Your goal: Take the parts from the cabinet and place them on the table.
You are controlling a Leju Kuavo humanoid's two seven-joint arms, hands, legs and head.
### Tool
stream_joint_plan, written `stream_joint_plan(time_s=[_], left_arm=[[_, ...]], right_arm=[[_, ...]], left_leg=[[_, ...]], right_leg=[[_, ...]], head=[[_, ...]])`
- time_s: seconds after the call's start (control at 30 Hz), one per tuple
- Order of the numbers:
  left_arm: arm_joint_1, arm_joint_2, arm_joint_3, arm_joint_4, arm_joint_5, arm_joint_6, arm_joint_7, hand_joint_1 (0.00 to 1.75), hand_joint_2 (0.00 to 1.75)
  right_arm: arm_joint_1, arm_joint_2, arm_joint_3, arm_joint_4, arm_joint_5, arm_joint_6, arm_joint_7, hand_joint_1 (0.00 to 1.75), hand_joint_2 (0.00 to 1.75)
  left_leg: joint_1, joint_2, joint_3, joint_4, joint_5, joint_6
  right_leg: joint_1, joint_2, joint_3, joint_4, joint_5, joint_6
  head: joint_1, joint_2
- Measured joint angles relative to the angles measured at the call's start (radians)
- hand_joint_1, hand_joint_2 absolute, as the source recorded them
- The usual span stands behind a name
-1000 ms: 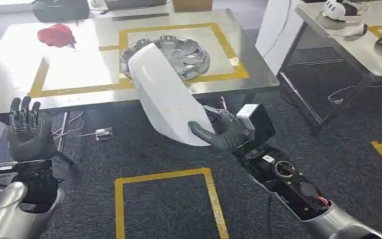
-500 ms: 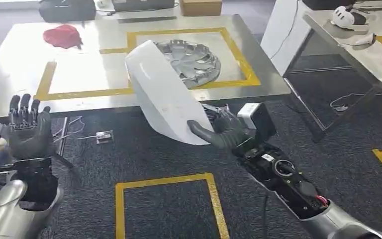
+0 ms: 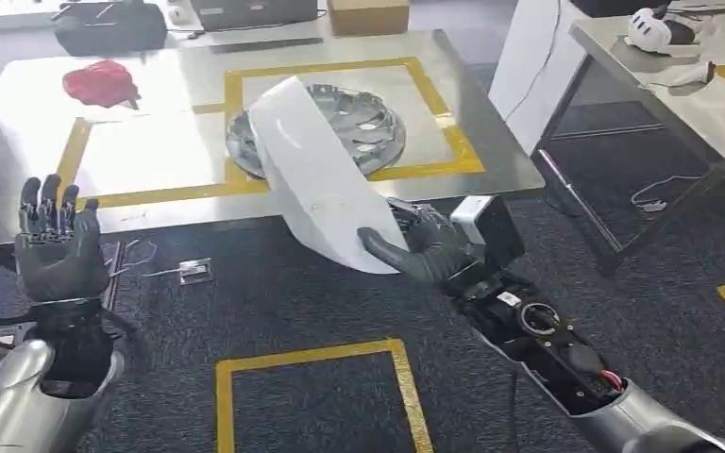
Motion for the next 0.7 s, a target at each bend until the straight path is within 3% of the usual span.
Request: stream_joint_plan(time_s=[0.03,0.07,0.1,0.17,0.2,0.23,0.27,0.33,0.4,0.43,0.47,0.53,0.57,0.6,0.63,0.7], left_arm=[[0.003,0.000,0.000,0.002,0.000,0.000,0.000,0.00,1.75],[0.005,0.000,0.000,0.003,0.000,0.000,0.000,0.00,1.75],[0.005,0.000,0.000,0.003,-0.001,0.000,0.000,0.00,1.75],[0.004,0.000,0.000,0.003,-0.002,0.000,0.000,0.00,1.75],[0.003,0.000,0.000,0.003,-0.002,0.000,0.000,0.00,1.75],[0.001,0.000,0.000,0.004,-0.002,0.000,0.000,0.00,1.75],[0.000,-0.002,0.000,0.005,-0.002,0.000,0.000,0.00,1.75],[0.002,-0.002,0.000,0.005,-0.002,0.000,-0.001,0.00,1.75],[-0.001,-0.005,0.000,0.005,-0.002,-0.001,-0.001,0.00,1.75],[-0.003,-0.006,0.000,0.005,-0.002,-0.001,-0.001,0.00,1.75],[-0.003,-0.008,0.000,0.005,-0.002,-0.002,-0.001,0.00,1.75],[0.001,-0.008,0.000,0.005,-0.002,-0.002,-0.001,0.00,1.75],[0.002,-0.008,0.000,0.005,-0.002,-0.001,-0.001,0.00,1.75],[0.003,-0.008,0.000,0.005,-0.002,-0.001,0.001,0.00,1.75],[0.003,-0.008,0.000,0.005,-0.002,-0.001,0.002,0.00,1.75],[0.002,-0.011,0.000,0.005,-0.002,-0.001,0.002,0.00,1.75]], right_arm=[[0.004,0.000,0.000,0.000,0.000,0.000,0.000,1.75,1.75],[0.007,0.000,0.000,0.000,0.000,-0.002,0.000,1.75,1.75],[0.010,0.000,0.000,0.000,0.000,-0.002,0.000,1.75,1.75],[0.011,0.000,0.000,0.000,0.000,-0.002,0.000,1.75,1.75],[0.011,0.000,0.000,0.000,0.000,-0.002,0.000,1.75,1.75],[0.011,0.000,0.000,0.000,0.000,-0.002,0.000,1.75,1.75],[0.010,0.000,-0.001,-0.001,0.000,-0.002,0.000,1.75,1.75],[0.013,0.000,-0.001,-0.002,0.000,-0.002,0.001,1.75,1.75],[0.012,0.000,-0.003,-0.003,0.000,-0.002,0.001,1.75,1.75],[0.007,0.000,-0.005,-0.005,0.000,-0.002,0.002,1.75,1.75],[0.005,0.000,-0.006,-0.005,0.000,-0.002,0.003,1.75,1.75],[0.008,0.000,-0.006,-0.005,-0.002,-0.001,0.009,1.75,1.75],[0.010,0.000,-0.006,-0.005,-0.002,-0.001,0.009,1.75,1.75],[0.011,0.000,-0.006,-0.005,-0.002,-0.001,0.010,1.75,1.75],[0.011,0.000,-0.006,-0.005,-0.002,-0.001,0.011,1.75,1.75],[0.010,0.000,-0.010,-0.006,-0.002,-0.001,0.011,1.75,1.75]], left_leg=[[0.000,0.000,-0.040,0.048,-0.013,-0.003],[0.001,0.000,-0.057,0.048,0.004,-0.004],[0.002,0.000,-0.047,0.000,0.044,-0.001],[0.004,0.002,0.032,-0.195,0.169,0.006],[0.005,0.004,0.062,-0.272,0.207,0.009],[-0.002,0.004,0.071,-0.288,0.157,0.011],[-0.003,0.005,0.074,-0.284,0.159,0.022],[-0.002,0.002,0.079,-0.287,0.165,0.034],[0.002,0.001,0.100,-0.289,0.161,0.045],[0.002,0.001,0.106,-0.288,0.157,0.050],[0.002,0.001,0.111,-0.288,0.152,0.052],[0.000,0.001,0.120,-0.288,0.141,0.054],[-0.001,0.000,0.127,-0.288,0.135,0.054],[-0.003,-0.001,0.136,-0.288,0.129,0.054],[-0.005,-0.003,0.148,-0.288,0.122,0.054],[-0.008,-0.004,0.173,-0.289,0.105,0.052]], right_leg=[[0.000,0.000,0.003,0.000,-0.004,0.000],[0.000,0.001,0.009,0.001,-0.010,0.001],[0.000,0.001,0.017,0.001,-0.016,0.003],[0.000,0.002,0.041,0.001,-0.033,0.008],[0.000,0.001,0.046,0.001,-0.041,0.014],[0.005,0.004,0.049,0.007,-0.046,0.019],[0.006,0.004,0.042,0.006,-0.053,0.027],[0.007,0.003,0.052,0.017,-0.054,0.038],[0.002,0.000,0.044,0.043,-0.079,0.048],[0.002,-0.001,0.012,0.110,-0.105,0.053],[0.001,-0.001,-0.035,0.197,-0.137,0.057],[0.000,-0.002,-0.136,0.358,-0.194,0.062],[0.000,-0.002,-0.154,0.369,-0.186,0.060],[0.000,-0.002,-0.150,0.333,-0.152,0.058],[0.001,-0.002,-0.124,0.258,-0.098,0.052],[0.011,-0.001,-0.050,0.058,0.031,0.026]], head=[[-0.002,0.000],[-0.005,0.000],[-0.010,0.000],[-0.016,0.000],[-0.021,0.000],[-0.026,0.000],[-0.029,0.000],[-0.016,0.000],[-0.013,0.000],[-0.005,0.000],[0.006,0.000],[0.013,0.000],[0.015,0.000],[0.018,0.000],[0.023,0.000],[0.032,0.000]])
